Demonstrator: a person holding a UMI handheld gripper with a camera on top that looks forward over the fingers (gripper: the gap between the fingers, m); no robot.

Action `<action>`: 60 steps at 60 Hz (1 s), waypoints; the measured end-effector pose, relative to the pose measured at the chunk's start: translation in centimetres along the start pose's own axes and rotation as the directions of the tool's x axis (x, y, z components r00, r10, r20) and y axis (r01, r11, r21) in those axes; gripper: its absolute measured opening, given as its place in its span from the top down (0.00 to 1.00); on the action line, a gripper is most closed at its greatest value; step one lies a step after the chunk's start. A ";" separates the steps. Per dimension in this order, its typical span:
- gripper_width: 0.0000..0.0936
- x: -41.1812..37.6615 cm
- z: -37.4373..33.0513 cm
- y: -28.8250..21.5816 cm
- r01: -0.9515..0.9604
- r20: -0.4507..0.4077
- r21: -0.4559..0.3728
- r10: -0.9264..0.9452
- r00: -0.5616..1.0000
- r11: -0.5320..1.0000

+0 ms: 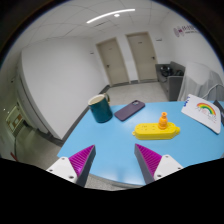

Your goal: Unplug charger

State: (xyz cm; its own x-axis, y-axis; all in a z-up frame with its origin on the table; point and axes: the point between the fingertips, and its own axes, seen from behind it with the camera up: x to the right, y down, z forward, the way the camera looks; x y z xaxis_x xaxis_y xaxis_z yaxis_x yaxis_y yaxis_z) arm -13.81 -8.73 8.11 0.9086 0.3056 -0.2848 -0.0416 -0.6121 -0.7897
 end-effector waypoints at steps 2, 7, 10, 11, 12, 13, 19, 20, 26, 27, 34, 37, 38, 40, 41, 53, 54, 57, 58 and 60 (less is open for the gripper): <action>0.13 2.4 1.1 -0.3 -0.014 -0.038 0.004 0.015 0.999 1.000; 0.13 7.4 3.3 -1.3 -0.043 -0.126 0.025 0.045 0.991 0.999; 0.15 9.9 4.3 -2.0 -0.051 -0.178 0.042 0.058 0.982 0.998; 0.15 10.7 4.6 -2.2 -0.052 -0.194 0.047 0.060 0.979 0.998; 0.14 10.4 4.1 -2.6 -0.056 -0.211 0.051 0.065 0.975 0.997; 0.14 10.7 4.2 -2.9 -0.053 -0.223 0.065 0.066 0.973 0.996; 0.16 14.3 6.5 -5.0 -0.014 -0.300 0.123 0.050 0.953 0.992; 0.17 14.8 6.8 -5.1 -0.004 -0.313 0.123 0.043 0.949 0.992; 0.24 17.4 8.9 -5.9 0.042 -0.374 0.132 0.010 0.927 0.990; 0.28 17.7 9.3 -5.9 0.042 -0.377 0.131 0.011 0.926 0.991; 0.77 19.6 10.2 -6.5 0.076 -0.428 0.156 -0.002 0.904 0.985; 0.84 19.6 10.4 -6.6 0.045 -0.428 0.194 0.043 0.903 0.980; 0.86 19.6 10.4 -6.8 0.044 -0.429 0.206 0.051 0.902 0.977; 0.90 19.7 10.5 -6.8 0.054 -0.435 0.199 0.039 0.900 0.978; 0.92 19.7 10.5 -6.9 0.064 -0.437 0.195 0.029 0.899 0.979; 0.96 19.7 10.4 -7.0 0.072 -0.435 0.186 0.016 0.900 0.980; 0.96 19.7 10.4 -7.0 0.069 -0.436 0.178 0.016 0.900 0.982; 0.96 19.6 10.2 -7.0 0.050 -0.435 0.147 0.019 0.900 0.988; 0.96 19.6 10.1 -6.9 0.039 -0.433 0.135 0.024 0.901 0.990; 0.96 19.4 9.9 -7.1 0.033 -0.429 0.138 0.030 0.903 0.990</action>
State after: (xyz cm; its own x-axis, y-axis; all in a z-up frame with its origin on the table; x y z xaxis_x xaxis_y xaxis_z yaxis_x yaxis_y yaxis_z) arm 0.00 8.79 2.84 0.9973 -0.0552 -0.0476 -0.0688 -0.4951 -0.8661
